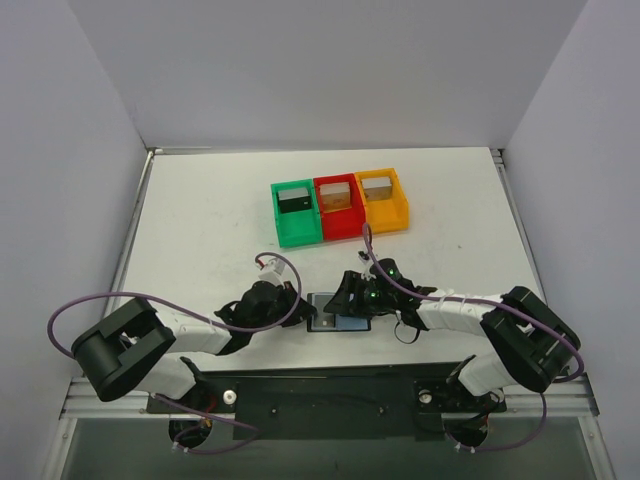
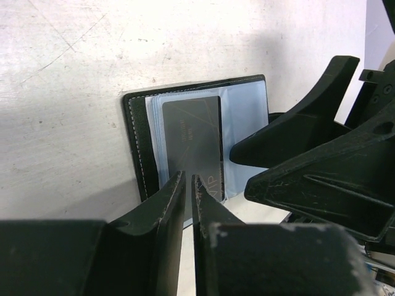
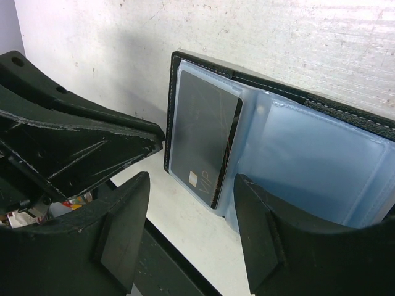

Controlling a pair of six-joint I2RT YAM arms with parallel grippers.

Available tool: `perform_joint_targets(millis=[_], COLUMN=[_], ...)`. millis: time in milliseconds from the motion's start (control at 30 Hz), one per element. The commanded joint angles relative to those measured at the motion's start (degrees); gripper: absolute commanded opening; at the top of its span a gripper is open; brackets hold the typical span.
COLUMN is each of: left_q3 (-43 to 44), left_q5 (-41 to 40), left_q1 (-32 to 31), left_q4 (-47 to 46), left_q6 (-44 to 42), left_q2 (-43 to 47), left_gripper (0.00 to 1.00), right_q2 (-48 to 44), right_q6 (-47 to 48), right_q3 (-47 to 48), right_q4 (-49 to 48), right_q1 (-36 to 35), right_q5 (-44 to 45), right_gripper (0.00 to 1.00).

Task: Take the credit cards out of the card holder
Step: Remove the credit card from the card holder.

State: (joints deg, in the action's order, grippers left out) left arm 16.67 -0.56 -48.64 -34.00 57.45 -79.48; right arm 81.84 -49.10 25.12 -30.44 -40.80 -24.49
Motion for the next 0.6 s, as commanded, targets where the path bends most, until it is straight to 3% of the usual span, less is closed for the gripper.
perform_joint_targets(millis=[0, 200, 367, 567], left_q3=[1.79, 1.88, 2.32, 3.02], left_q5=[-1.55, -1.73, -1.12, -0.15], left_q1=[0.04, -0.05, -0.05, -0.49], left_q4=[0.86, 1.39, 0.60, -0.80], left_q6=[-0.41, -0.32, -0.41, -0.50], left_q2=[1.08, 0.12, -0.94, -3.04], left_gripper=[0.20, 0.24, 0.34, 0.34], right_q2=[-0.81, -0.46, -0.37, -0.19], right_q6=[-0.20, -0.56, -0.64, -0.73], right_q3=[0.28, 0.63, 0.80, 0.80], right_q4=[-1.55, -1.91, -1.82, -1.91], right_q1=[0.37, 0.37, 0.19, 0.28], right_q5=[-0.73, -1.17, -1.26, -1.35], right_gripper=[0.52, 0.53, 0.54, 0.54])
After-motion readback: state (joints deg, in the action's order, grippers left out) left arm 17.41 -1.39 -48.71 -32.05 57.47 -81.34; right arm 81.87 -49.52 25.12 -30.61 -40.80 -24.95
